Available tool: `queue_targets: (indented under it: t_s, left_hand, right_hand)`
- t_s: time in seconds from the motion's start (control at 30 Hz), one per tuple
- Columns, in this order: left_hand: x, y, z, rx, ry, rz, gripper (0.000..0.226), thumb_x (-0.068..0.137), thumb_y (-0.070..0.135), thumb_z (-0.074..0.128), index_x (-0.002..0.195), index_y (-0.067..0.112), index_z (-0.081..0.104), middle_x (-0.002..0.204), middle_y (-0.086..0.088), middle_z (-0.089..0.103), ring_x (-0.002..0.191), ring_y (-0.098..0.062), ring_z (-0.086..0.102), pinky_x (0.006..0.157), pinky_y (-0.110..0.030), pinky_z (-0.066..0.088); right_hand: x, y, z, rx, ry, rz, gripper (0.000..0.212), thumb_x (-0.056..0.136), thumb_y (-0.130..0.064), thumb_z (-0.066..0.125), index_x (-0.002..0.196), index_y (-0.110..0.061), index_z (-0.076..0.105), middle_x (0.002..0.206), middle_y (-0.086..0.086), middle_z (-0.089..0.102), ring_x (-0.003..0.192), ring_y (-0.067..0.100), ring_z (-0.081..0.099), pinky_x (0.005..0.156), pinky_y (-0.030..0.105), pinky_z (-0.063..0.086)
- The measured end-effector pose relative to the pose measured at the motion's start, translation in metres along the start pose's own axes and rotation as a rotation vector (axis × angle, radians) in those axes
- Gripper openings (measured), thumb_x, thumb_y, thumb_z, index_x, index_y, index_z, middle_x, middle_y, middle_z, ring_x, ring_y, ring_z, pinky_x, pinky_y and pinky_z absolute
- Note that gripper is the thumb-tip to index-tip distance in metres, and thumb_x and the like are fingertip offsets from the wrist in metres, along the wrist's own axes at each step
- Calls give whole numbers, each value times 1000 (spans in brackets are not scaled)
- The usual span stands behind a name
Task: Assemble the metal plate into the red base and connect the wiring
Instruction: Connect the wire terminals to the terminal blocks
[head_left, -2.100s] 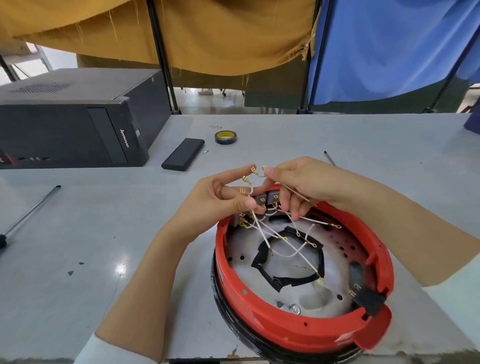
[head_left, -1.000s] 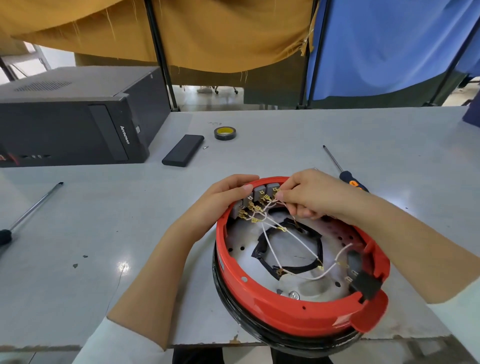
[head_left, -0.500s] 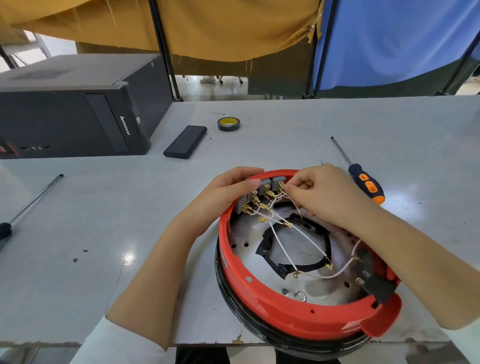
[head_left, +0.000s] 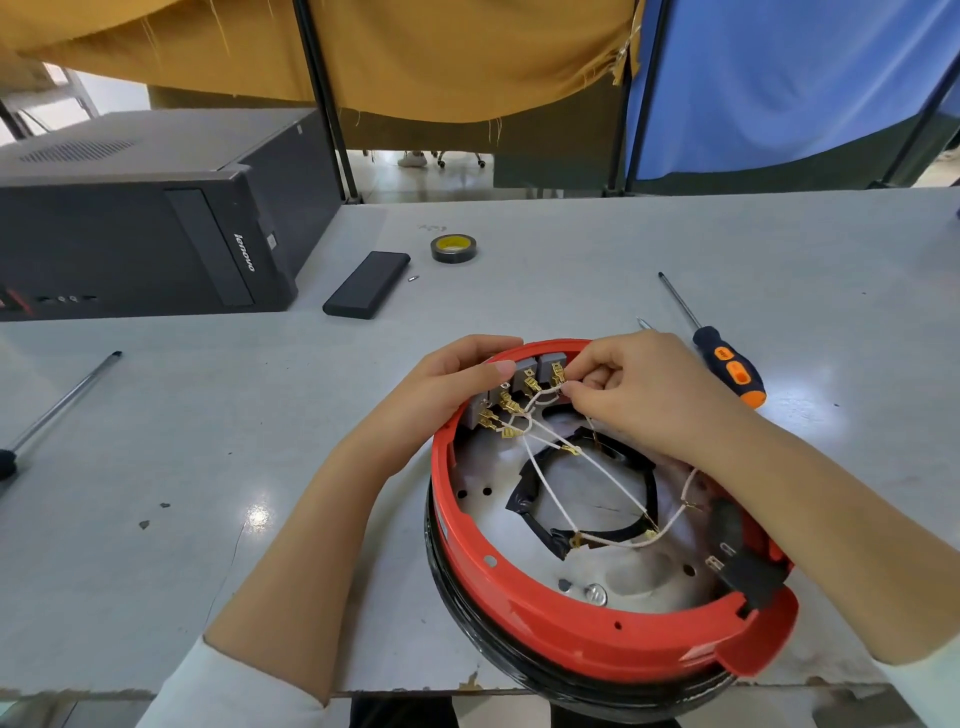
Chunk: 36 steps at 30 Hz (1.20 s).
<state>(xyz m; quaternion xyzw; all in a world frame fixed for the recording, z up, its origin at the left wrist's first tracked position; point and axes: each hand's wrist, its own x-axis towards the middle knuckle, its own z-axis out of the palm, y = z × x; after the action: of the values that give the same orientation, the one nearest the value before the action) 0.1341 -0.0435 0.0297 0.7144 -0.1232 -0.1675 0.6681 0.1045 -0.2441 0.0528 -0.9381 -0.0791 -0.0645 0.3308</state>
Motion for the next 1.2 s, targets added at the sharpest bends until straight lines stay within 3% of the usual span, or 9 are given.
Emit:
queue_targets:
  t_s: [0.17, 0.33, 0.57, 0.73, 0.9, 0.97, 1.07, 1.13, 1.2]
  left_hand:
    - [1, -2, -1, -16, 2, -7, 41, 80, 29, 64, 120, 21, 66, 115, -8, 72, 110, -26, 67, 100, -40, 49]
    - [0, -1, -2, -7, 26, -12, 29, 95, 13, 56, 123, 14, 66, 116, -21, 69, 113, -35, 64, 106, -48, 45]
    - [-1, 2, -1, 3, 25, -12, 29, 95, 9, 54, 119, 14, 68, 119, -41, 56, 106, -44, 60, 108, -60, 36]
    - [0, 3, -3, 21, 11, 1, 28, 95, 9, 54, 117, 17, 70, 116, -44, 54, 99, -43, 58, 106, -61, 34]
    - [1, 3, -2, 30, 32, 2, 30, 93, 6, 54, 119, 13, 68, 115, -29, 66, 102, -38, 63, 106, -55, 40]
    - [0, 3, -1, 11, 28, 2, 28, 94, 7, 54, 117, 14, 68, 118, -33, 62, 101, -37, 60, 107, -58, 37]
    - [0, 0, 2, -58, 10, 25, 30, 92, 8, 54, 118, 19, 64, 126, -29, 59, 109, -37, 60, 109, -58, 36]
    - [3, -4, 2, -111, -18, 63, 40, 94, 2, 49, 126, 24, 57, 131, -10, 63, 118, -29, 61, 107, -47, 44]
    - [5, -4, 1, -150, -57, 76, 43, 93, 1, 48, 127, 26, 55, 129, 0, 65, 115, -22, 64, 97, -33, 52]
  right_hand:
    - [-4, -2, -2, -46, 26, -31, 10, 83, -18, 66, 81, -24, 73, 64, -6, 66, 60, -2, 55, 62, 13, 44]
    - [-4, -4, -2, -92, 55, -71, 12, 82, -14, 64, 81, -21, 73, 60, -5, 63, 65, 1, 55, 65, 17, 44]
    - [-2, -4, -1, -137, 79, -101, 12, 83, -14, 62, 79, -21, 72, 55, -11, 56, 58, 1, 52, 57, 16, 42]
    - [-1, -4, 2, -184, 103, -103, 10, 84, -19, 61, 80, -22, 69, 61, -13, 55, 59, 5, 54, 56, 22, 44]
    - [1, -7, 5, -235, 106, -99, 12, 83, -21, 59, 74, -27, 62, 60, -13, 52, 60, 8, 54, 55, 25, 45]
    - [1, -9, 5, -284, 113, -88, 10, 83, -24, 57, 76, -27, 62, 62, -11, 55, 63, 11, 55, 56, 27, 47]
    - [-1, -11, 4, -402, 144, -106, 8, 83, -31, 54, 80, -30, 61, 68, -11, 56, 68, 11, 55, 52, 19, 37]
    - [-4, -12, 2, -445, 186, -155, 8, 83, -33, 53, 88, -32, 59, 79, -13, 54, 76, 8, 50, 51, 17, 28]
    - [-7, -13, 1, -514, 227, -281, 19, 82, -29, 56, 100, -28, 60, 89, -12, 52, 87, 10, 47, 50, 18, 25]
